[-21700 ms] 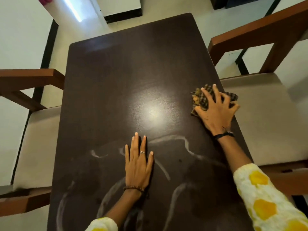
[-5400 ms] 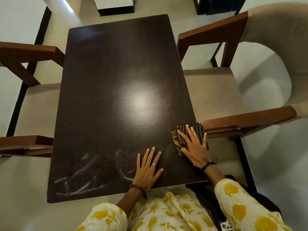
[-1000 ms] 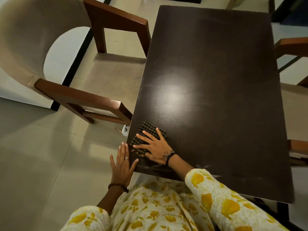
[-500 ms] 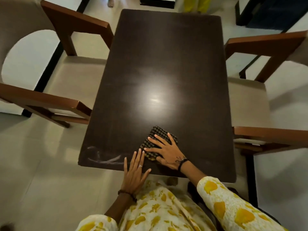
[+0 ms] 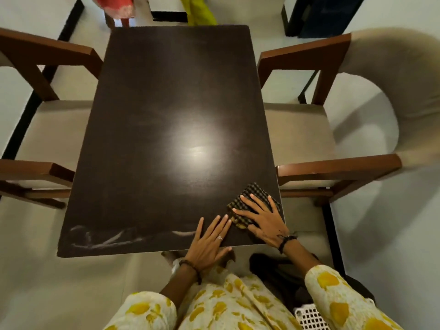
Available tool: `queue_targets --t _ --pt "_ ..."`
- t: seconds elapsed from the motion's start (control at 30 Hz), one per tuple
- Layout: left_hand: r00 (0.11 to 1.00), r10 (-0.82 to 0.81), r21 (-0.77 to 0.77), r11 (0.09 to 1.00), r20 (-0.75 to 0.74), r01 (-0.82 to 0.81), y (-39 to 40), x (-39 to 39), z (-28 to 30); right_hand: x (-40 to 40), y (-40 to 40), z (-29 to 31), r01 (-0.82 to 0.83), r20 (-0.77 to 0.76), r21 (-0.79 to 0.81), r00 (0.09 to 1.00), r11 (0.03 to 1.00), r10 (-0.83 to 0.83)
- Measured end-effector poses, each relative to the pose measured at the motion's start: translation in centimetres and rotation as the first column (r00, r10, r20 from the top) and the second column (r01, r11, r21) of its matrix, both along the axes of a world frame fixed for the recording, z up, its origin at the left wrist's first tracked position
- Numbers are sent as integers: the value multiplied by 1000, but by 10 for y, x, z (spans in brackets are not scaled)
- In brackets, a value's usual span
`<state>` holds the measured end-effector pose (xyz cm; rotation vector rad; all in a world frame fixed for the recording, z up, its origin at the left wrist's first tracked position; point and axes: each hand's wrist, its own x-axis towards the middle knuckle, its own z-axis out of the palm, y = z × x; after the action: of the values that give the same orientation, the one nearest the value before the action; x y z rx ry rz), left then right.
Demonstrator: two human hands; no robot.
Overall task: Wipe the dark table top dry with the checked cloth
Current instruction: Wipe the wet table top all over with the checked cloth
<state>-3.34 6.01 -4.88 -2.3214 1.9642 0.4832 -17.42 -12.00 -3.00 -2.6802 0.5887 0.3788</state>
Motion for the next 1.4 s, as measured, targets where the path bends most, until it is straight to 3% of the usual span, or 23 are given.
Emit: queue_targets --t 0.2,0.4,0.57,0.97,1.2,1.4 --pt "998 -29 -52 998 56 32 1 -5 -3 -31 9 0 129 -47 -37 990 991 -131" --pt "996 -57 -42 997 68 60 1 -4 1 -56 46 0 327 -68 22 943 945 -325" --pt "997 -69 -40 997 47 71 4 -3 0 -70 79 0 378 -46 80 926 922 -375" --pt "998 61 -61 996 -22 -62 52 32 -1 -27 40 14 556 -70 101 831 825 -552" --pt "998 60 -5 998 -27 -60 72 58 -1 -24 57 -1 635 58 69 767 769 -639" --pt "1000 -1 1 1000 -22 1 94 94 1 -4 70 -9 788 225 109 575 606 -787"
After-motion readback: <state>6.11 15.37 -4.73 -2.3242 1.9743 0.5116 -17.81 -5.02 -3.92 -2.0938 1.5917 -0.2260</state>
